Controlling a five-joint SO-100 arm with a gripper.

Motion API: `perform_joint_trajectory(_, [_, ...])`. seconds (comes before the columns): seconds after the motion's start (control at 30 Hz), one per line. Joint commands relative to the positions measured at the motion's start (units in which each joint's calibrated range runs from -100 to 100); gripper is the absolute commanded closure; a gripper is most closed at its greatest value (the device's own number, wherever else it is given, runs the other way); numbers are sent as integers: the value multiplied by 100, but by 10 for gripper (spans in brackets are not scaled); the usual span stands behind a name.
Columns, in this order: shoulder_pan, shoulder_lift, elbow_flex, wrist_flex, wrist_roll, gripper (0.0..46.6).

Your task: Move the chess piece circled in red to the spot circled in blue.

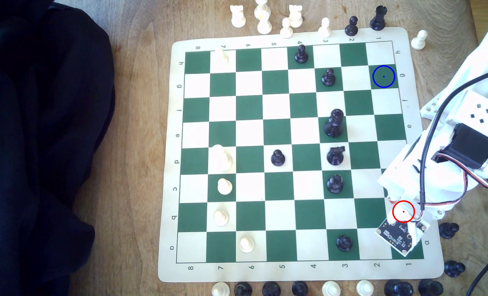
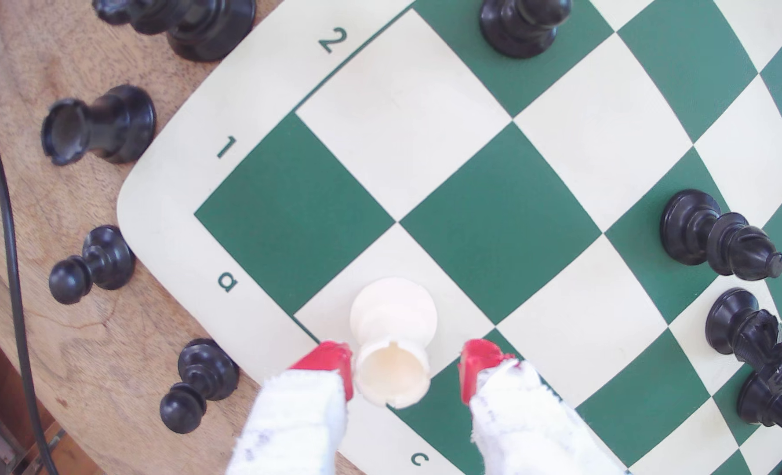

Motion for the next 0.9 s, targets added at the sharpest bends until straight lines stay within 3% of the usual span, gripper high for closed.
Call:
perform_joint_trajectory(0.0, [6, 65, -38, -40, 15, 350])
perform_joint_trajectory(0.17, [-1, 159, -102, -7, 5, 371])
perform_joint_trajectory(0.47, [-9, 176, -219, -24, -63, 342])
perform_joint_trajectory(0.87, [-127, 91, -510, 17, -171, 344])
